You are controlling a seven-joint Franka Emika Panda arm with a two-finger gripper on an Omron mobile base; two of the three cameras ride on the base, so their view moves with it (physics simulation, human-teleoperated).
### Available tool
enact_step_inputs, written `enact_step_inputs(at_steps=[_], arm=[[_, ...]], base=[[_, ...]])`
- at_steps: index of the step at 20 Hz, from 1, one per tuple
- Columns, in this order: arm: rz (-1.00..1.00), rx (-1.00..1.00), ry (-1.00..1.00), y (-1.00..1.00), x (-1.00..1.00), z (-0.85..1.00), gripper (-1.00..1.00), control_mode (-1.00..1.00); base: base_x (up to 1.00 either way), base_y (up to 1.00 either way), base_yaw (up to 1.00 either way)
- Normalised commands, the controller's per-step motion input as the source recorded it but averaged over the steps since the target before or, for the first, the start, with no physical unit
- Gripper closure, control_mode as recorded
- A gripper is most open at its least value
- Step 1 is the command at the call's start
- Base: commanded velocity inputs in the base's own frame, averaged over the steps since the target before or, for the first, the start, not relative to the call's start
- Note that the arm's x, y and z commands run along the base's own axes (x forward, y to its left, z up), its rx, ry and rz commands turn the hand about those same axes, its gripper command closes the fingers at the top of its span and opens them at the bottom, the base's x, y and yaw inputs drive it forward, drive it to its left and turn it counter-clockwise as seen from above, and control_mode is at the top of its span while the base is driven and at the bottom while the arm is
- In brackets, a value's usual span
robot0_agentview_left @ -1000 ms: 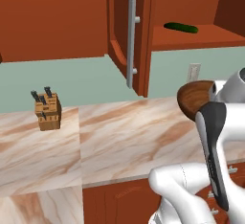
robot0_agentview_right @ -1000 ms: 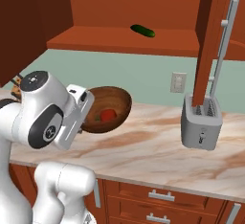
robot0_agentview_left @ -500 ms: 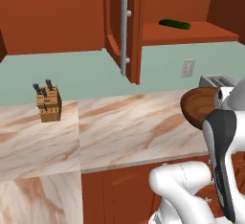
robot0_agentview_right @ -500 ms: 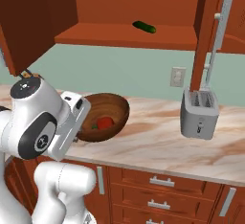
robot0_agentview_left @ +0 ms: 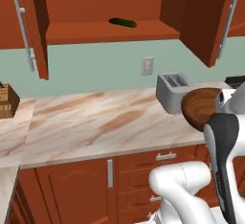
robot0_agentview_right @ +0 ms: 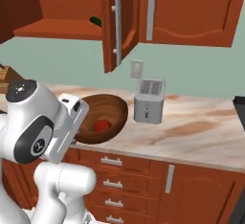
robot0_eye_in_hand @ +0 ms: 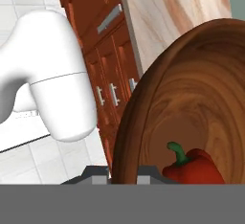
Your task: Pick the bell pepper from the cabinet and place it in the bowl. Then pick the bowl and place it in the sink. Then turn on the sink facuet.
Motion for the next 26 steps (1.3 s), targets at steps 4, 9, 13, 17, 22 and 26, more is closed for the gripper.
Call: enact_step_inputs(at_steps=[4, 9, 13, 17, 22, 26], arm=[[0.00, 0.00, 0.00, 0.00, 0.00, 0.00, 1.00, 1.00], [0.00, 0.00, 0.00, 0.00, 0.00, 0.00, 1.00, 1.00], [0.00, 0.00, 0.00, 0.00, 0.00, 0.00, 1.00, 1.00], [0.00, 0.00, 0.00, 0.00, 0.00, 0.00, 1.00, 1.00], [0.00, 0.00, 0.00, 0.00, 0.00, 0.00, 1.00, 1.00], [0.00, 0.00, 0.00, 0.00, 0.00, 0.00, 1.00, 1.00]], base=[[-0.18, -0.98, 0.00], [-0.03, -0.67, -0.37], [0.00, -0.42, -0.76], [-0.02, -0.38, -0.76], [-0.12, -0.37, -0.71], [-0.07, -0.47, -0.70]])
